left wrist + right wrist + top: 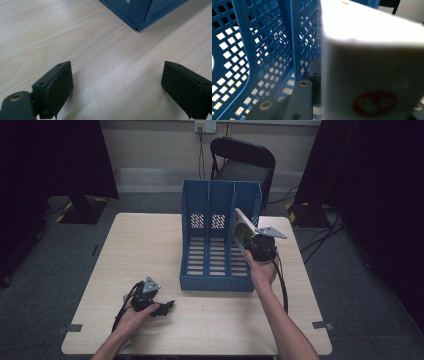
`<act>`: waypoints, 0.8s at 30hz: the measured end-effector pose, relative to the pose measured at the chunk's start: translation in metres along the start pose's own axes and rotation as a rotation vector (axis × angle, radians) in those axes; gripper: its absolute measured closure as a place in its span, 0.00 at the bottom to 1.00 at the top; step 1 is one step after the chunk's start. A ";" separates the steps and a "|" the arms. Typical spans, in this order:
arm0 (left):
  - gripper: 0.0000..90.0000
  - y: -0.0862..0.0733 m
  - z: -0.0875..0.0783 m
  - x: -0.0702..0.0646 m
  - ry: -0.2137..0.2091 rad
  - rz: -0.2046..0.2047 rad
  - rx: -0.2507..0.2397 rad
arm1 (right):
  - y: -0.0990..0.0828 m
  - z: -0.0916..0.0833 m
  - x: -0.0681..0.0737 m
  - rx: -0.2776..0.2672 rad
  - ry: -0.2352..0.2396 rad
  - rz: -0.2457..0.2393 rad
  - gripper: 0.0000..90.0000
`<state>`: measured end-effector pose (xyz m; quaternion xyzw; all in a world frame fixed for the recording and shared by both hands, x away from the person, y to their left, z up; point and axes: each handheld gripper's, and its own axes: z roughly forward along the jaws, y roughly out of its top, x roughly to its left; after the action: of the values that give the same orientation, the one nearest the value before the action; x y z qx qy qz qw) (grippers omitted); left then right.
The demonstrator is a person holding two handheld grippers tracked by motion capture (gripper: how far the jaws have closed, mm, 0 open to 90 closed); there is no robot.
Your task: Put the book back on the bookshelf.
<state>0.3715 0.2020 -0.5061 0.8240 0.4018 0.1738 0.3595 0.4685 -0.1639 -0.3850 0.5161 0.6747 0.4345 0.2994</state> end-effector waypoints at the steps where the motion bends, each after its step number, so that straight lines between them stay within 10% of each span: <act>1: 0.11 0.000 0.000 0.000 0.000 -0.001 -0.001 | -0.001 0.002 0.000 0.004 -0.001 -0.002 0.85; 24: 0.11 0.000 0.000 -0.001 0.003 -0.003 -0.001 | -0.017 0.029 -0.002 0.118 -0.019 -0.006 0.85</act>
<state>0.3709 0.2013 -0.5061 0.8230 0.4035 0.1748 0.3595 0.4861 -0.1589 -0.4129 0.5350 0.6977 0.3882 0.2762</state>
